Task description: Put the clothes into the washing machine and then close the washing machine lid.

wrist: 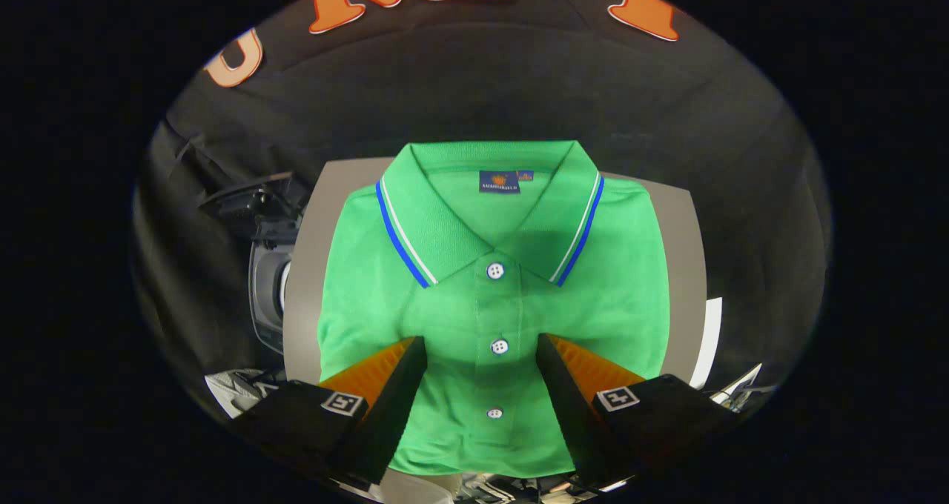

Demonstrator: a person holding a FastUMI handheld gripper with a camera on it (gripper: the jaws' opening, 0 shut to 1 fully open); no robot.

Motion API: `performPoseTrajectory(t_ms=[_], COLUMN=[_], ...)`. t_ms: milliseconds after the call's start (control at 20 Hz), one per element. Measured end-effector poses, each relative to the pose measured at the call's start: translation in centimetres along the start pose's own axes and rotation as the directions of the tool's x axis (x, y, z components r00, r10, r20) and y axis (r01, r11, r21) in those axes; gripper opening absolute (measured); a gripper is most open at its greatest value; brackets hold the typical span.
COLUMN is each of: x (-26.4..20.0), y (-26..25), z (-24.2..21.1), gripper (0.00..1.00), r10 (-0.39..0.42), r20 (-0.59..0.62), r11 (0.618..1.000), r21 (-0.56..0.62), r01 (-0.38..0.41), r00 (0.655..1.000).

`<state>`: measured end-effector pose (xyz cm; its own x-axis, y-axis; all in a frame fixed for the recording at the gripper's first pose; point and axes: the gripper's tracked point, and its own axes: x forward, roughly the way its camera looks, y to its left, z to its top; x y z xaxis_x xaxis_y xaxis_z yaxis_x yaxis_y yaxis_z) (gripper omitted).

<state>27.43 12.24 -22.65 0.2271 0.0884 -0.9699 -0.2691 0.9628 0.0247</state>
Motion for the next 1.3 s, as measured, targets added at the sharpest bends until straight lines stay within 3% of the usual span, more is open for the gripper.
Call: performPoseTrajectory(t_ms=[100, 300, 450, 550, 650, 750, 900, 1150, 1300], x=[0.2, 0.0, -0.2, -0.5, -1.0, -1.6, -3.2, -10.4, -15.2], y=[-0.1, -0.7, -0.6, -0.5, -0.7, -0.8, -0.7, 0.0, 1.2], z=[0.0, 0.2, 0.4, 0.6, 1.2, 1.8, 3.5, 1.9, -0.9], gripper=[0.95, 0.33, 0.09, 0.08, 0.09, 0.08, 0.08, 0.08, 0.08], r10=[0.012, 0.054, 0.071, 0.098, 0.116, 0.105, 0.092, 0.114, 0.136], r20=[0.004, 0.063, 0.164, 0.308, 0.517, 0.702, 0.832, 0.934, 0.958], r11=[1.0, 0.998, 0.997, 0.995, 0.989, 0.987, 0.99, 0.988, 0.99], r21=[-0.019, 0.012, 0.005, 0.006, 0.021, 0.015, -0.018, -0.069, -0.124], r01=[-0.011, -0.055, -0.072, -0.104, -0.148, -0.162, -0.139, -0.14, -0.062], r00=[1.0, 0.997, 0.984, 0.946, 0.848, 0.705, 0.546, 0.338, 0.254])
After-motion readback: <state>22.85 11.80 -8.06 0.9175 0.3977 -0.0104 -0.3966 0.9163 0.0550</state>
